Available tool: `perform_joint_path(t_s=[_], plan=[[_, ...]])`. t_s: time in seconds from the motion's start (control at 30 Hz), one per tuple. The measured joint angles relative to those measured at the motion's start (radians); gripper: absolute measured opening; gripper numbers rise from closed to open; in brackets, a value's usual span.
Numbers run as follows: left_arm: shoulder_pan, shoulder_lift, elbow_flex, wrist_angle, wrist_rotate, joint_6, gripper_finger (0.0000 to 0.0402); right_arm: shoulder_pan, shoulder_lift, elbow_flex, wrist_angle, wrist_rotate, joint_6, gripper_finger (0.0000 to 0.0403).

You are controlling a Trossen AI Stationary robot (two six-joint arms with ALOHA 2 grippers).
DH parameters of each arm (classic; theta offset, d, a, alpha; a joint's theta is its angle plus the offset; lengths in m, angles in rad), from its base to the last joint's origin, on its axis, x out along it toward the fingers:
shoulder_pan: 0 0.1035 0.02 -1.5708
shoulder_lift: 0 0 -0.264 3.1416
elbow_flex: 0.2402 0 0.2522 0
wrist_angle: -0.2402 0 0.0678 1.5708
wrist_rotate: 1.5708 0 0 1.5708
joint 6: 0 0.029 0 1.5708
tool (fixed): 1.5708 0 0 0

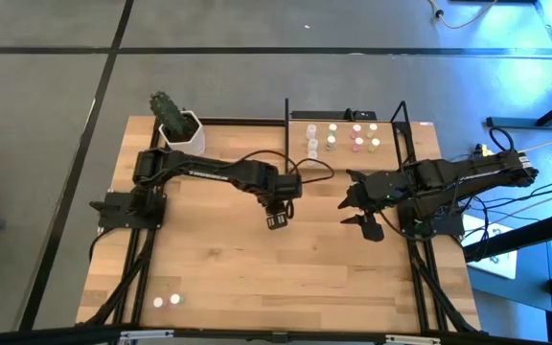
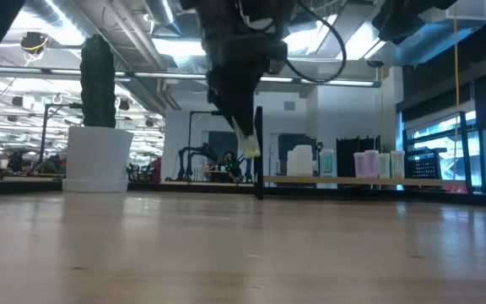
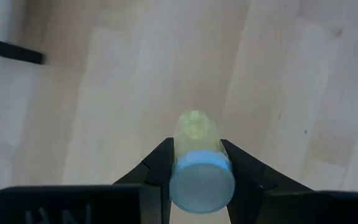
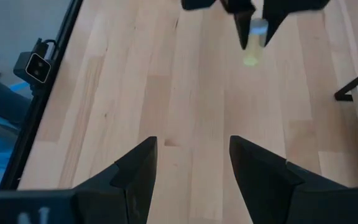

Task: Pick and place medicine bottles onto shelf by color
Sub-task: Put the yellow pill bottle on the shelf aligned with the other yellow pill bottles

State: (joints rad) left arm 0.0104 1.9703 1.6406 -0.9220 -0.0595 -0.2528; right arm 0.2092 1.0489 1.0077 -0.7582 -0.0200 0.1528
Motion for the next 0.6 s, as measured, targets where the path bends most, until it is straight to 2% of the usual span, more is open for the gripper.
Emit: perform_joint_path(t_s=[0.07,0.3,0.6], plan=[[0.003,0.023,0.0,0.0,0.026,0.0,0.0094,0.0,0.0,0.0,-0.002,0.012,-0.001,0.0204],[-0.005,0.102,0.0,0.008,0.03,0.002,0.0094,0.0,0.0,0.0,-0.028,0.161,0.0,0.0204],[-0.005,0.142,-0.001,0.033,0.026,-0.006,0.0094,0.0,0.0,0.0,-0.017,0.177,-0.001,0.0204]])
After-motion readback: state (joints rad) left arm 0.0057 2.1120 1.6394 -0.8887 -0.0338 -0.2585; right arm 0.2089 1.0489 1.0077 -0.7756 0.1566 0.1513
